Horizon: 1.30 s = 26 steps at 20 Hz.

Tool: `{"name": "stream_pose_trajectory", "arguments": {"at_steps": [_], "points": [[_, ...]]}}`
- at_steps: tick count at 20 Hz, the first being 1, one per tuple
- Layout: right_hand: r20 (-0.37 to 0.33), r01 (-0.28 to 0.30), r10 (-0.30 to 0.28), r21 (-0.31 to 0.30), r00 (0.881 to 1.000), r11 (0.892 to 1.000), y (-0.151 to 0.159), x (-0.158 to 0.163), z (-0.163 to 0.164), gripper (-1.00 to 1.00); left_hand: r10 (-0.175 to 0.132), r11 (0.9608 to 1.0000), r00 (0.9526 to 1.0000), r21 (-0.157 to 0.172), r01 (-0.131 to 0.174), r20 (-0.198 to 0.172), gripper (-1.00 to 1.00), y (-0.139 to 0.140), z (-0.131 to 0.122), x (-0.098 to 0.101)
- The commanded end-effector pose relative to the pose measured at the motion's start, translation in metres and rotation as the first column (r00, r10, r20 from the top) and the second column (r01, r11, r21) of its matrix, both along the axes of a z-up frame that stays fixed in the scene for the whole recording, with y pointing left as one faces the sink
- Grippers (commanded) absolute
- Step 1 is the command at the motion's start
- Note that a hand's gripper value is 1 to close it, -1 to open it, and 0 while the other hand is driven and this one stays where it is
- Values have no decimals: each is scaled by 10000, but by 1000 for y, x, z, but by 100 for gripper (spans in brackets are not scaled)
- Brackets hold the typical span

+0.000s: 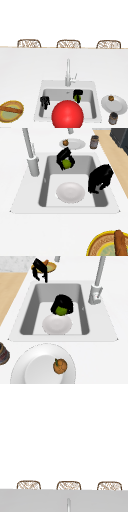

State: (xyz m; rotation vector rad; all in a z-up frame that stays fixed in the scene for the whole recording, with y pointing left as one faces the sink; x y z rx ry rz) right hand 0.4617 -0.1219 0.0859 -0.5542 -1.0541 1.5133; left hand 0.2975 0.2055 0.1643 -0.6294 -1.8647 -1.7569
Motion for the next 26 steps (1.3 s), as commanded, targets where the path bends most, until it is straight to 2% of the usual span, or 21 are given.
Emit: {"name": "stream_pose_trajectory", "arguments": {"at_steps": [1,5,21,24,26], "points": [[-12,656,-656,360,9978,9972,-13,0,16,100,0,10000,10000,0,0,0,0,0,0,0],[174,331,-340,496,9993,9982,-35,0,29,100,0,10000,10000,0,0,0,0,0,0,0],[86,212,-219,741,9997,9970,-132,-19,52,100,0,10000,10000,0,0,0,0,0,0,0],[91,434,-441,597,9990,9973,-151,-19,51,100,0,10000,10000,0,0,0,0,0,0,0],[92,805,-811,496,9967,9955,-159,-19,51,100,0,10000,10000,0,0,0,0,0,0,0]]}}
